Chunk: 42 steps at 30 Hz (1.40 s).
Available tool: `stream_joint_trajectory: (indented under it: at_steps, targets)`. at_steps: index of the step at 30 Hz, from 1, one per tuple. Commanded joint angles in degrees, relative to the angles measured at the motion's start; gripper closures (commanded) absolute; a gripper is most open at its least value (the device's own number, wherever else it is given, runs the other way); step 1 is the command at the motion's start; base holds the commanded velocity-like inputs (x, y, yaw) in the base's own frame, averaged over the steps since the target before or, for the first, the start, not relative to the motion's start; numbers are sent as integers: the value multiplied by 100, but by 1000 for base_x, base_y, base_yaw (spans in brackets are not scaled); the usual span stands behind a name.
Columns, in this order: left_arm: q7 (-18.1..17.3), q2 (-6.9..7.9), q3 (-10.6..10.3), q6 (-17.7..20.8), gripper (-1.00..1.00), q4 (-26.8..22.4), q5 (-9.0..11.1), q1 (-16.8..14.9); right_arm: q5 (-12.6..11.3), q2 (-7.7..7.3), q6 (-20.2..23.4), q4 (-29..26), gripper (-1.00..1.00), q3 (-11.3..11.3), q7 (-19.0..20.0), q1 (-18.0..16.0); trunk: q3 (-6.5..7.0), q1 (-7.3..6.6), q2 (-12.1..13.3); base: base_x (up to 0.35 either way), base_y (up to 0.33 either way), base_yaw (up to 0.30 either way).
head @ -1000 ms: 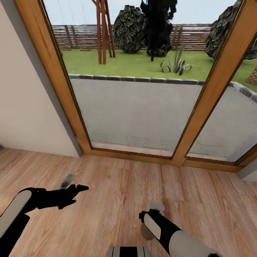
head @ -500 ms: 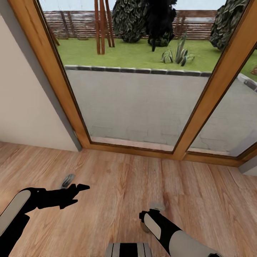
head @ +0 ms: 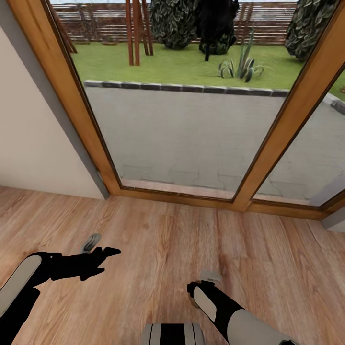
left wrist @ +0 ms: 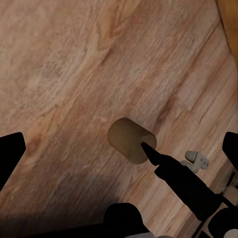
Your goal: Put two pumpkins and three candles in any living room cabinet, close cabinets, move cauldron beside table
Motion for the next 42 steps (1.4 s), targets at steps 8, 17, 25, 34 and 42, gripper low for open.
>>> stream_joint_trajectory:
  at_steps: [8,17,25,34,42]
  targets:
    - [60,4,-7,-4,-100,-5,59,-3,-31,-5,-7,-4,-100,48,98,-4,-93,9,-7,0,0,0]
    - [61,4,-7,-5,-100,-5,59,-3,-31,-5,-10,-3,-100,48,116,-4,-93,9,-7,0,0,0]
    - [61,-4,-22,-3,-100,-11,59,-3,-31,-12,-63,1,-100,48,117,-4,-159,17,-11,0,0,0]
    - [60,-5,-24,-5,-100,-13,59,-3,-31,-14,-167,6,-100,48,117,-4,-181,20,-13,0,0,0]
    - [61,-5,-26,-5,-100,-13,59,-3,-33,-14,-168,6,-100,48,117,-4,-248,27,-17,0,0,0]
